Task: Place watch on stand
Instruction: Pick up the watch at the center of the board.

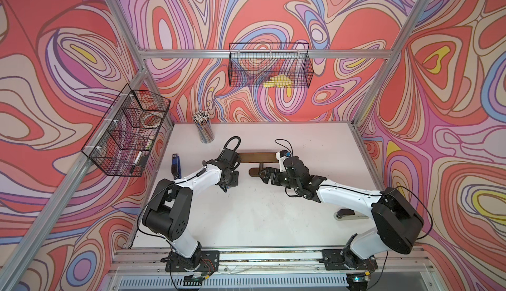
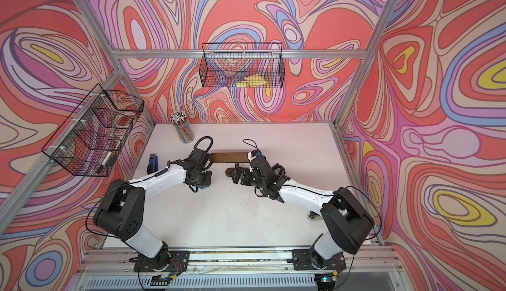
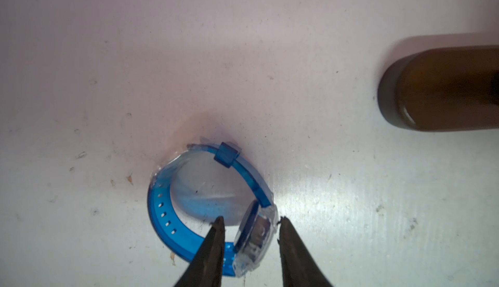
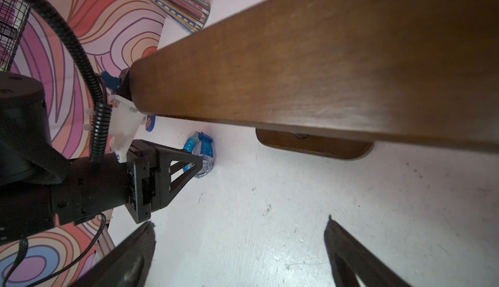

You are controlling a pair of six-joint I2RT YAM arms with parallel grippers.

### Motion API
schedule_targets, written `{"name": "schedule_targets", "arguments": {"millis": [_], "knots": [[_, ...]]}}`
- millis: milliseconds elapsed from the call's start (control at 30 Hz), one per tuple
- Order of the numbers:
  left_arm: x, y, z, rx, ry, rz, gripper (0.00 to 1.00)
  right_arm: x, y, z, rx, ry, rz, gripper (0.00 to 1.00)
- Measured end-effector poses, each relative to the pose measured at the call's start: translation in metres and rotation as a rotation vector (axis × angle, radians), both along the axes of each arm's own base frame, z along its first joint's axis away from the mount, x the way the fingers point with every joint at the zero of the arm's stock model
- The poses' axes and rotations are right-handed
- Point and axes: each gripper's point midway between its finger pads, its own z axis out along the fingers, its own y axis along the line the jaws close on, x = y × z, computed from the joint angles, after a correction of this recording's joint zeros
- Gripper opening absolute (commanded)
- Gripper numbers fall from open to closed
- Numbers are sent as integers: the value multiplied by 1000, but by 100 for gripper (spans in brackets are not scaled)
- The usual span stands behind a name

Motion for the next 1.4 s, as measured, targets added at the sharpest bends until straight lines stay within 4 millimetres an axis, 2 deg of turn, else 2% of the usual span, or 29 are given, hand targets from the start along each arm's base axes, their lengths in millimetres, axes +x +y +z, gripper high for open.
{"name": "schedule_targets", "arguments": {"millis": [233, 600, 700, 833, 967, 1033, 1100, 1167, 1267, 1333, 1400], "knots": [[-1, -1, -4, -9, -4, 6, 32, 0, 0, -1, -10, -5, 7, 98], [-14, 1, -17, -16, 40, 4, 30, -2, -1, -3, -26, -2, 14, 98], [-16, 2, -19, -15, 43, 5, 23, -1, -1, -2, -29, -3, 16, 98], [-16, 1, -19, -18, 45, 4, 9, -2, -2, -3, -34, -2, 18, 98], [-21, -1, -12, -41, 49, -5, 7, -2, -2, -3, -45, -7, 26, 98], [-26, -4, 2, -70, 44, -14, 6, -2, -3, -3, -60, -19, 37, 98], [-30, -9, 25, -113, 25, -29, 3, -1, -5, -1, -92, -42, 45, 98], [-29, -19, 59, -183, -21, -54, 2, 1, -8, 8, -127, -79, 51, 98], [-25, -43, 127, -358, -120, -122, 2, 11, -11, 39, -162, -180, 51, 98], [-27, -60, 168, -499, -168, -181, 1, 16, -14, 67, -166, -268, 40, 98], [-31, -73, 195, -632, -179, -226, 0, 18, -20, 89, -176, -341, 23, 98]]}}
